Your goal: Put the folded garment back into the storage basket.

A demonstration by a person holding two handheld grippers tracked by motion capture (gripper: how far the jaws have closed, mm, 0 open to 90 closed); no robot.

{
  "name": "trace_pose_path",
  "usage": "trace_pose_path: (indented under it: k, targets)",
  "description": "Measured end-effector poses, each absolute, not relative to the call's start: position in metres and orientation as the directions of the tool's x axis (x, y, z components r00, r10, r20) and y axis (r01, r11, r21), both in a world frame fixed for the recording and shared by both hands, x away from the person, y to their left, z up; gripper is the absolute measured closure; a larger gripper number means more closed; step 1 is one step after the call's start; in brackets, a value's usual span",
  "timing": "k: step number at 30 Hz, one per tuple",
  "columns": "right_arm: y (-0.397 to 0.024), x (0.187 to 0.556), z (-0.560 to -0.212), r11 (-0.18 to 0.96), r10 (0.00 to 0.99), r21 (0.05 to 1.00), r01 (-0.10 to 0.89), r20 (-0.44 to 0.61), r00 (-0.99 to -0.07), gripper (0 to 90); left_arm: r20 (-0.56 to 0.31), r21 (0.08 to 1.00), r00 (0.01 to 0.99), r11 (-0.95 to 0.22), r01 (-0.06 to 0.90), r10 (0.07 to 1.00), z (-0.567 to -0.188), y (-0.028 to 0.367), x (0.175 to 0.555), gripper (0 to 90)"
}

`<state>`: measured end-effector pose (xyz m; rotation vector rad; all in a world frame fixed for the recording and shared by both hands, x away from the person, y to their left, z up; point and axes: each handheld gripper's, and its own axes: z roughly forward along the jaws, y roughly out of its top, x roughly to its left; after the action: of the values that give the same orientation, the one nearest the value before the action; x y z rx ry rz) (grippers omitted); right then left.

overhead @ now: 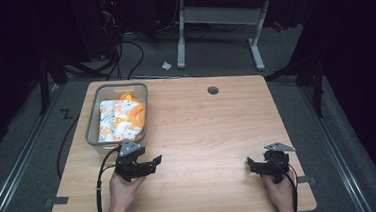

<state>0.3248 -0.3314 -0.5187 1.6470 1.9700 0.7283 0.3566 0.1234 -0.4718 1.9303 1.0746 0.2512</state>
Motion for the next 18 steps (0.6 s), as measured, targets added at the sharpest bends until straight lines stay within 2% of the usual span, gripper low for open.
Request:
trace_pose_path:
  k: [12, 18]
  targets:
    - [-0.331, 0.325, -0.519, 0.139, 0.985, 0.662, 0.737, -0.018, -0.171, 7.4, -0.253, 0.756, 0.598, -0.23, 0.612, 0.76, -0.485, 0.119, 0.358, 28.3]
    - [-0.331, 0.325, -0.519, 0.139, 0.985, 0.662, 0.737, -0.018, -0.171, 7.4, -0.229, 0.745, 0.6, -0.258, 0.614, 0.766, -0.493, 0.112, 0.356, 28.3]
